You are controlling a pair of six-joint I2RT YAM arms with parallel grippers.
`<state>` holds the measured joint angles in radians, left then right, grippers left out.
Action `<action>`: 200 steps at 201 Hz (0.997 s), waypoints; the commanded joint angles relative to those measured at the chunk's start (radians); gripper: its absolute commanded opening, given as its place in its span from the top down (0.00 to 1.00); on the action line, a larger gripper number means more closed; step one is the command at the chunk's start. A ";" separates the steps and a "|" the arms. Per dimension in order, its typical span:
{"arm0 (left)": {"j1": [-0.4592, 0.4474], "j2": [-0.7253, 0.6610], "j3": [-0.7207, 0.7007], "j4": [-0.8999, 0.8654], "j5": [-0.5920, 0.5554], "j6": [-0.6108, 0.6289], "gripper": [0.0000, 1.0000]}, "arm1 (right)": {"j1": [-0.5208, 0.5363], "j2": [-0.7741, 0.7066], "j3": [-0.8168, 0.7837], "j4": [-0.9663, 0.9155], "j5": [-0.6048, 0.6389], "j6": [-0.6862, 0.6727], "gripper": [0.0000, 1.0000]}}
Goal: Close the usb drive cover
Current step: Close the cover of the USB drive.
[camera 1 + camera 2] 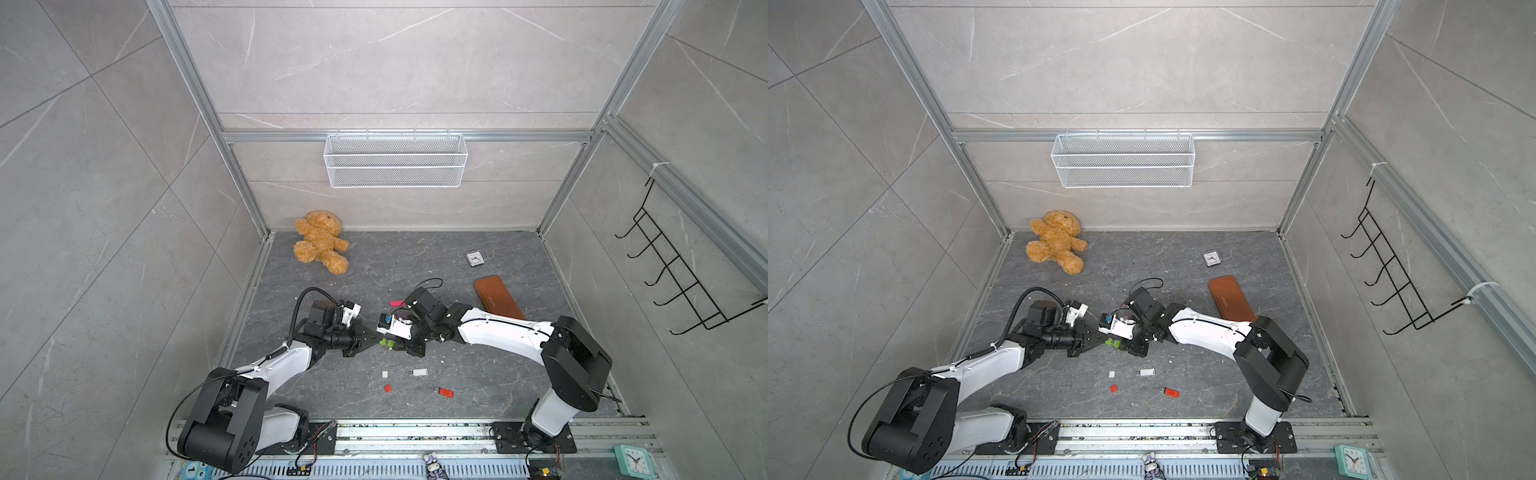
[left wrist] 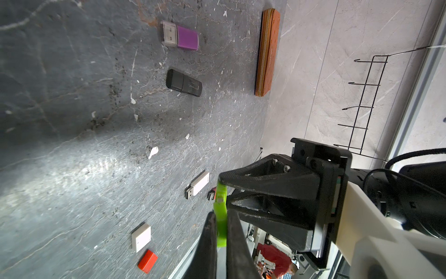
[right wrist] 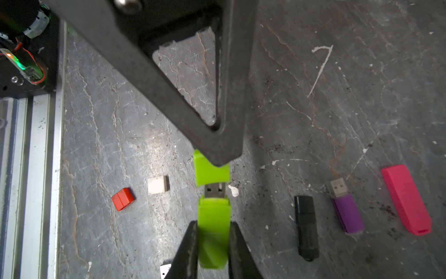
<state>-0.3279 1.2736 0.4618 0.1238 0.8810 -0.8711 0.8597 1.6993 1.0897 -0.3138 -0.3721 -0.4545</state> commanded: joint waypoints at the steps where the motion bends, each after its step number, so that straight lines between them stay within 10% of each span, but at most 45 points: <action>1: -0.006 -0.025 0.034 -0.041 -0.029 0.033 0.97 | 0.009 -0.040 -0.006 0.038 -0.034 0.027 0.86; 200: -0.029 0.009 0.046 -0.034 0.002 0.039 0.97 | 0.010 0.045 0.124 0.137 -0.136 -0.022 0.87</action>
<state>-0.3313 1.2766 0.4805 0.0975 0.8577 -0.8589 0.8558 1.7329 1.1225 -0.2947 -0.4053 -0.4599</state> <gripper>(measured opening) 0.084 0.207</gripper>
